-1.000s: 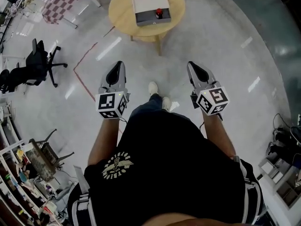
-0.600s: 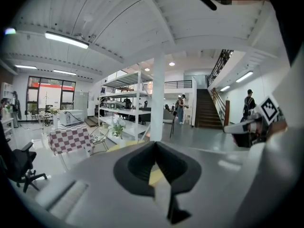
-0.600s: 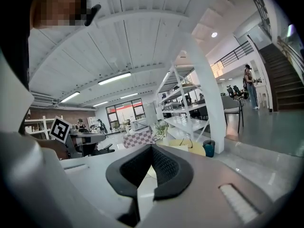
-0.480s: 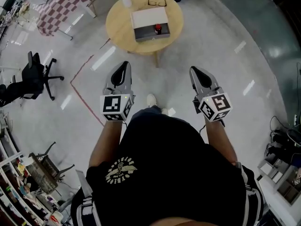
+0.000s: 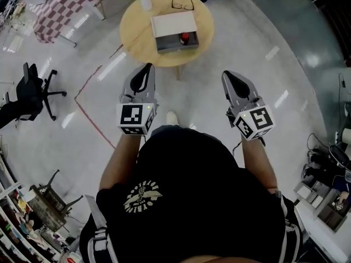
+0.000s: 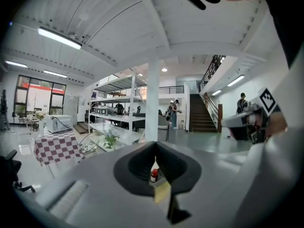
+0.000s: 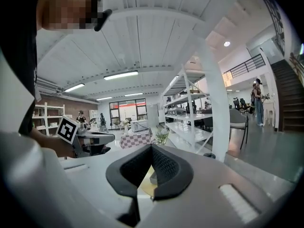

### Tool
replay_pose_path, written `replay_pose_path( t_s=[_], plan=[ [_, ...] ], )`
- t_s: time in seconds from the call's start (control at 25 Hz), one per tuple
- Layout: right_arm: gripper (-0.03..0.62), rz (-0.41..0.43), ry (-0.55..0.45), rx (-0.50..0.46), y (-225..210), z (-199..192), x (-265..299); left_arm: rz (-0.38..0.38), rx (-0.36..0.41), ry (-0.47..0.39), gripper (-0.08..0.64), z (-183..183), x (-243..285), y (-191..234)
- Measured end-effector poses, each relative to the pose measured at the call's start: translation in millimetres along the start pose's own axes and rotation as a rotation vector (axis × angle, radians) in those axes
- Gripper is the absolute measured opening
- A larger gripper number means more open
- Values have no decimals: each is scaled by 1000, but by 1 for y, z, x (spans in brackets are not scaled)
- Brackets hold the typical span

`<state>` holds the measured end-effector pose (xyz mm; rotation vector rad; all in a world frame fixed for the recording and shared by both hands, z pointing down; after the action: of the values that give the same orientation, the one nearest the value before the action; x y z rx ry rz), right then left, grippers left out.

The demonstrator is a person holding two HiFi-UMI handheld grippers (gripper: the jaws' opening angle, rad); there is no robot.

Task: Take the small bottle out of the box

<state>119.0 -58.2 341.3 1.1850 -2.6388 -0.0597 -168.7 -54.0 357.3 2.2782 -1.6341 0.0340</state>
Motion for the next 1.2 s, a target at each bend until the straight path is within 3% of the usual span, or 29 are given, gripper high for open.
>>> replay_pose_path(
  t_s=[0.2, 0.44, 0.68, 0.96, 1.2],
  plan=[
    [8, -15, 29, -49, -3, 16, 14, -44, -22, 4, 0, 10, 20, 14],
    [8, -23, 32, -173, -7, 44, 32, -16, 9, -7, 0, 9, 24, 50],
    [8, 1, 49, -84, 7, 21, 59, -33, -29, 11, 0, -8, 30, 58],
    [8, 70, 59, -60, 26, 5, 87, -13, -61, 2, 0, -7, 31, 70],
    [8, 123, 69, -61, 13, -2, 105, 29, -71, 4, 0, -7, 40, 78]
  ],
)
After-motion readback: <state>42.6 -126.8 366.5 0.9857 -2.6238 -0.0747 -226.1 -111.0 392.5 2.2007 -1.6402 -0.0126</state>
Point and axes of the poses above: the fingertips, and each gripper's own axes: x forward along the fingers, y to its left, z out of its top, the point moved 8 cm from there along -x, backward along the fingers, and after that the axes turned 14 degrees about -x, right-handed, at the moved point
